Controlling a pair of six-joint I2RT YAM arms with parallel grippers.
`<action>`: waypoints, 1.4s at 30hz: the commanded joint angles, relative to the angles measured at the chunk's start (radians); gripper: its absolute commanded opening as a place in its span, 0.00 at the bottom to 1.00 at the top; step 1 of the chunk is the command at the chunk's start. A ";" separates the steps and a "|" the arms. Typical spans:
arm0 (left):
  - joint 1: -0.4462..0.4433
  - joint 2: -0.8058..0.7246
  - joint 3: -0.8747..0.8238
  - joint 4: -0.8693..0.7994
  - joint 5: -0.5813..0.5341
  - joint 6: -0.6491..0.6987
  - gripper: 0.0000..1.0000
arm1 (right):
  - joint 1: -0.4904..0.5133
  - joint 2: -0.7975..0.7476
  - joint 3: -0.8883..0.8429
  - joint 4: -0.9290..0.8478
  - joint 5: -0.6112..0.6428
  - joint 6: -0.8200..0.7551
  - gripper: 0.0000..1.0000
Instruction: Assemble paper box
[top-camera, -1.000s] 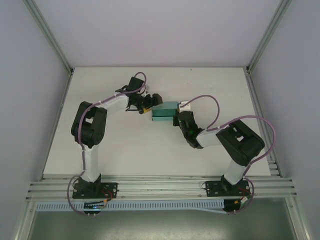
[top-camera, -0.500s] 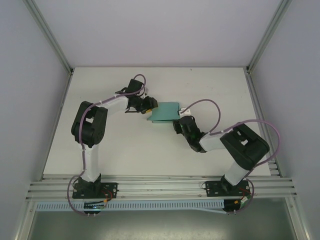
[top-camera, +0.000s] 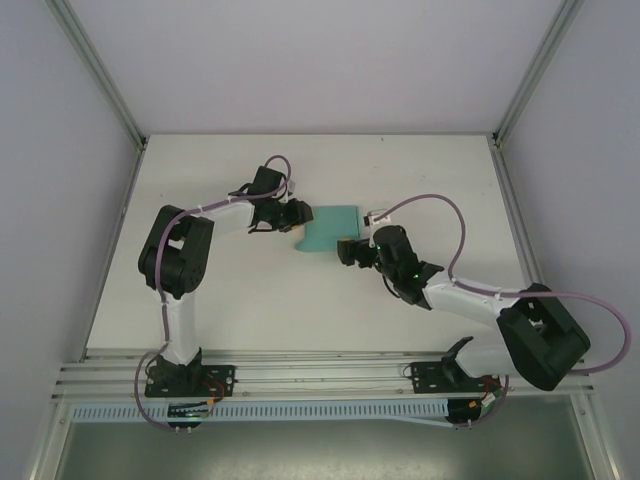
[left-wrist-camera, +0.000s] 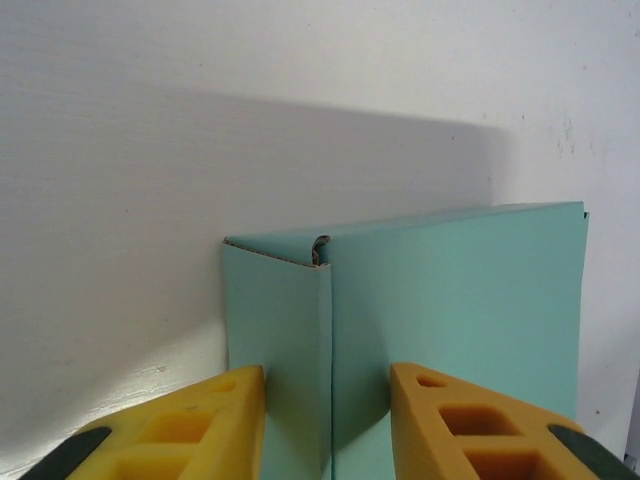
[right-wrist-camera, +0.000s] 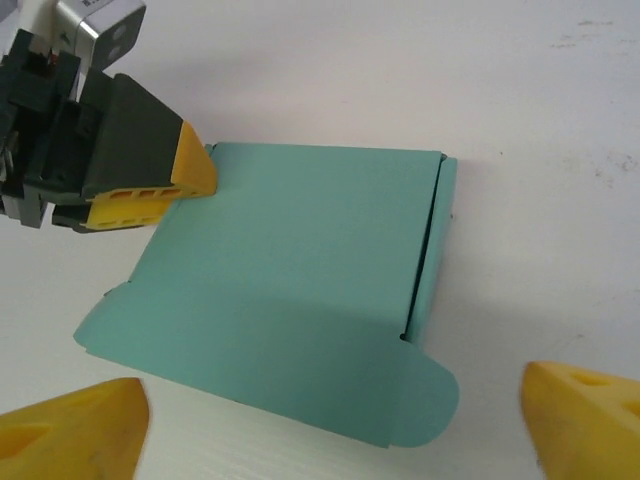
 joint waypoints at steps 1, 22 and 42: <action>-0.005 0.018 -0.064 -0.085 -0.056 0.028 0.32 | -0.055 -0.020 0.037 -0.092 -0.034 0.079 0.99; 0.112 0.009 -0.282 0.304 0.275 -0.100 0.03 | -0.360 0.493 0.293 0.097 -0.802 0.461 0.96; 0.121 -0.114 -0.231 0.275 0.234 0.114 0.38 | -0.341 0.572 0.365 0.209 -0.969 0.548 0.42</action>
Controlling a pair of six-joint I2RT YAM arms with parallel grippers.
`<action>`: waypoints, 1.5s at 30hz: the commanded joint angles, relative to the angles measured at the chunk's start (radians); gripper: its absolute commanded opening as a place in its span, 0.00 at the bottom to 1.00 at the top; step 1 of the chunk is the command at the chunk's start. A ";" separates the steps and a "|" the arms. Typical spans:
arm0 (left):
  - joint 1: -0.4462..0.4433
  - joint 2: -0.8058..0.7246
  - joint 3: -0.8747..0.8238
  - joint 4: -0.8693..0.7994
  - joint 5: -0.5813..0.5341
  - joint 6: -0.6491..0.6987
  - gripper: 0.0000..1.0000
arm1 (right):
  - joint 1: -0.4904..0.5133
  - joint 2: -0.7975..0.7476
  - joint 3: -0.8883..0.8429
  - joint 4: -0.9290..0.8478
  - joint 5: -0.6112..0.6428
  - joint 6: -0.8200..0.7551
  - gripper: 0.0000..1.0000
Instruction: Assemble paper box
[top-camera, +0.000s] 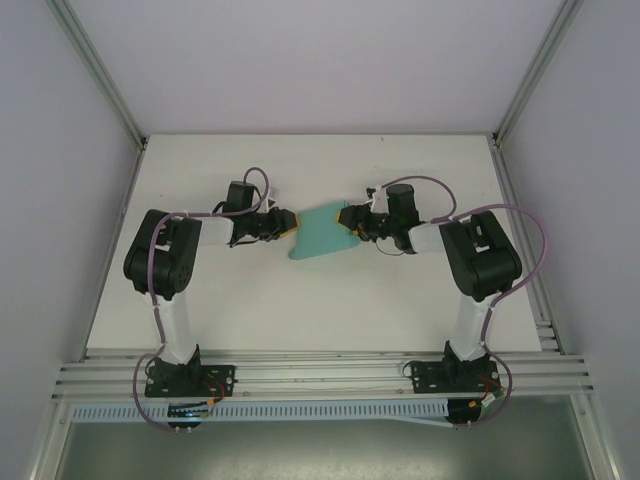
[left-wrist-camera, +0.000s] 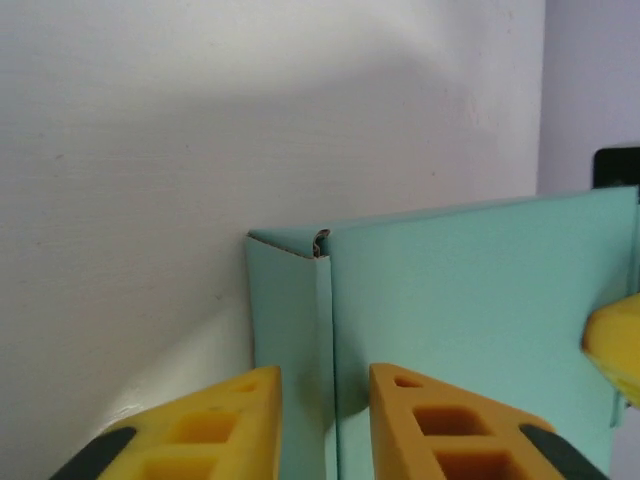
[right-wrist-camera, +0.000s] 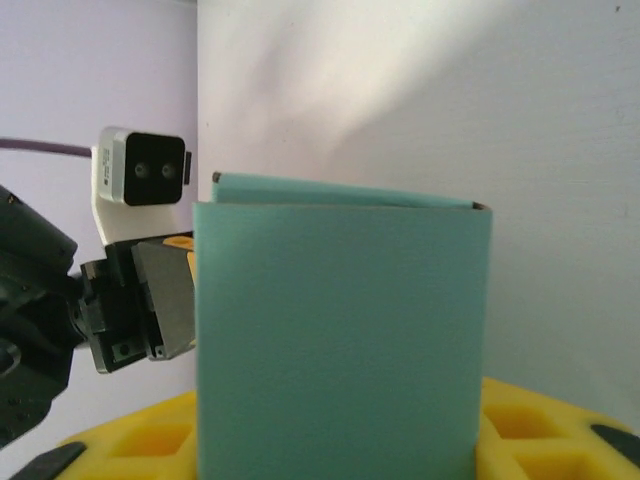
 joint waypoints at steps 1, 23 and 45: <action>-0.007 -0.077 0.038 -0.081 -0.046 0.141 0.45 | -0.004 -0.039 0.025 -0.034 -0.008 0.001 0.42; -0.444 -0.482 0.025 -0.154 -0.548 1.264 0.99 | -0.181 -0.232 0.024 -0.389 -0.041 0.099 0.38; -0.543 -0.355 -0.029 0.067 -0.721 1.689 0.99 | -0.225 -0.236 0.144 -0.634 -0.165 0.265 0.31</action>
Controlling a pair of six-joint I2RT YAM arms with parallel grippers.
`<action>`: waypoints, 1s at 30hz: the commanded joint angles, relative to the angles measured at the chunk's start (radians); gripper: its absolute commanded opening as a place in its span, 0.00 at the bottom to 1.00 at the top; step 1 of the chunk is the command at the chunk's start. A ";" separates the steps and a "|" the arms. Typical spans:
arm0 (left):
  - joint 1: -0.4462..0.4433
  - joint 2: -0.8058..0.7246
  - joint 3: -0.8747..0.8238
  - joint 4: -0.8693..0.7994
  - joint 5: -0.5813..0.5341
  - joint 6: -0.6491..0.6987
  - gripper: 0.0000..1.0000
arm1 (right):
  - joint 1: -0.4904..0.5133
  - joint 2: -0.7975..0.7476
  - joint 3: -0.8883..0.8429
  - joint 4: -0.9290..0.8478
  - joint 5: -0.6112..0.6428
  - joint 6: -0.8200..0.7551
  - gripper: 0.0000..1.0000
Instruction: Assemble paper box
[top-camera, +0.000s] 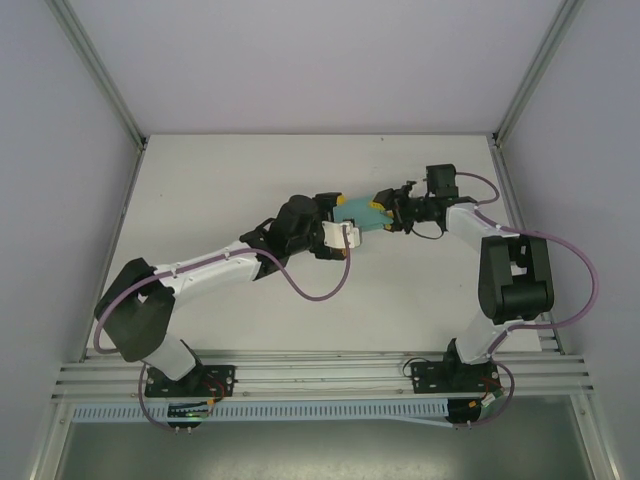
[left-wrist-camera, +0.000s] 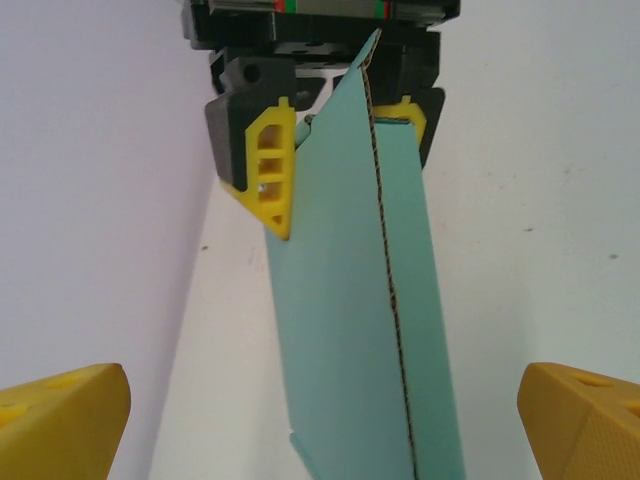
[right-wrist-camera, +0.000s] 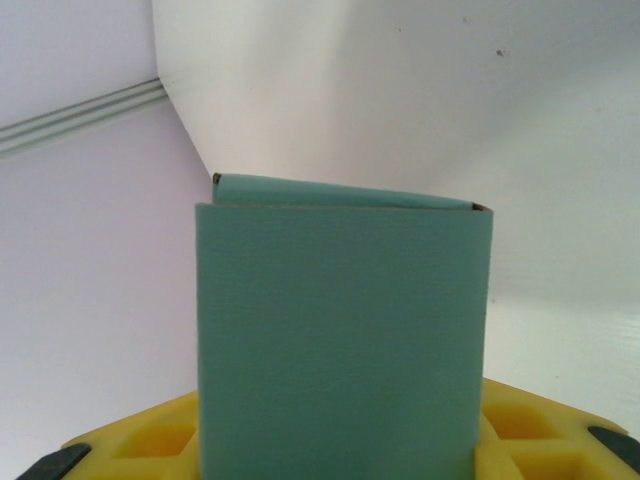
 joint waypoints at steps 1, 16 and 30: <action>0.002 0.039 -0.026 0.083 -0.054 0.082 0.99 | -0.008 -0.019 -0.007 0.027 -0.060 0.092 0.31; 0.020 0.124 0.032 0.076 -0.094 0.082 0.91 | -0.023 -0.060 0.010 -0.059 -0.132 0.172 0.29; 0.040 0.113 0.044 0.069 -0.093 0.050 0.43 | -0.018 -0.139 -0.024 -0.103 -0.130 0.163 0.37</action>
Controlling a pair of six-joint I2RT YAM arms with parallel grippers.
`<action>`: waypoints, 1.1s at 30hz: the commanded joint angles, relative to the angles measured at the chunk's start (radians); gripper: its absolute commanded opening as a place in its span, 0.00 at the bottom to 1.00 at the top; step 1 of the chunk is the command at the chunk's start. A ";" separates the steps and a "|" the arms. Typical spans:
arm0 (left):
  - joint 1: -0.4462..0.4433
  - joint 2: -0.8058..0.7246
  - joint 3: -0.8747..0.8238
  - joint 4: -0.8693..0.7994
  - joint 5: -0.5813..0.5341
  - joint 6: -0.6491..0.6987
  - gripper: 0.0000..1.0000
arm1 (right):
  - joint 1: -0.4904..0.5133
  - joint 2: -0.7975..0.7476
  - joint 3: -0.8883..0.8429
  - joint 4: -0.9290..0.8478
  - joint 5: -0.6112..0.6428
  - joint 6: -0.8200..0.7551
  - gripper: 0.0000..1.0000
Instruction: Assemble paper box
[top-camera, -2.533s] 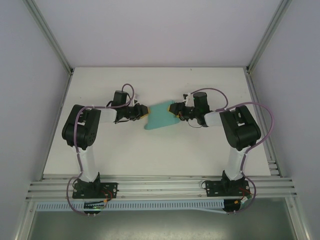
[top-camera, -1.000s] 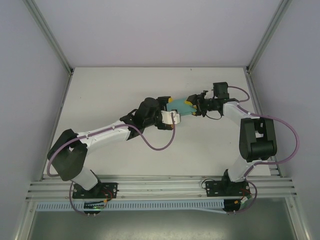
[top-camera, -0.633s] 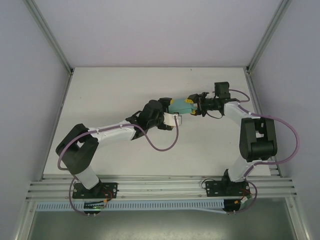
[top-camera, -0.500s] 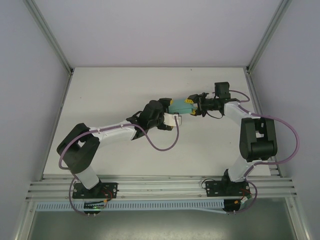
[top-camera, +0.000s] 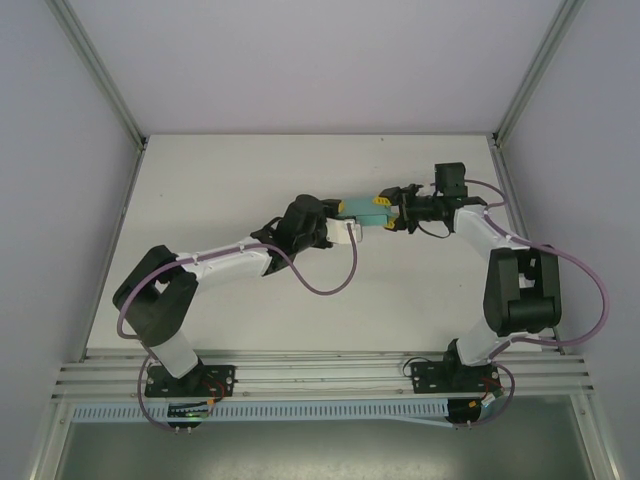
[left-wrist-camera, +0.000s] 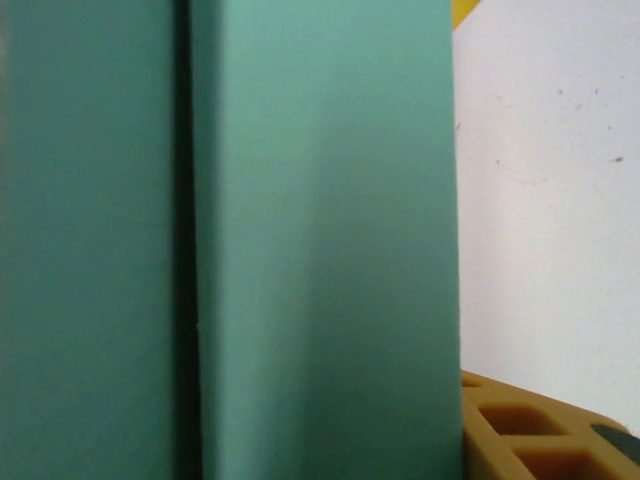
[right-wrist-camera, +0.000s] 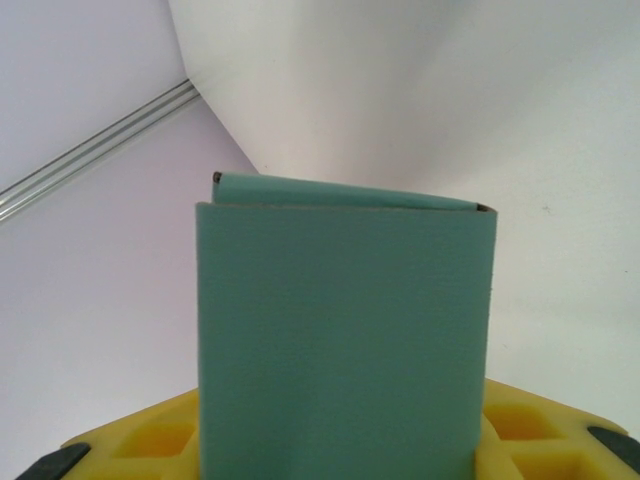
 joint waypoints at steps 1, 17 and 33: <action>0.013 -0.005 0.042 -0.036 0.004 -0.013 0.41 | 0.005 -0.049 -0.015 -0.033 -0.059 -0.020 0.43; 0.021 -0.090 0.046 -0.143 0.045 -0.047 0.24 | 0.002 -0.100 0.017 -0.171 0.039 -0.153 0.99; 0.061 -0.111 0.162 -0.512 0.228 -0.137 0.17 | -0.138 -0.229 0.145 -0.344 0.515 -0.507 0.99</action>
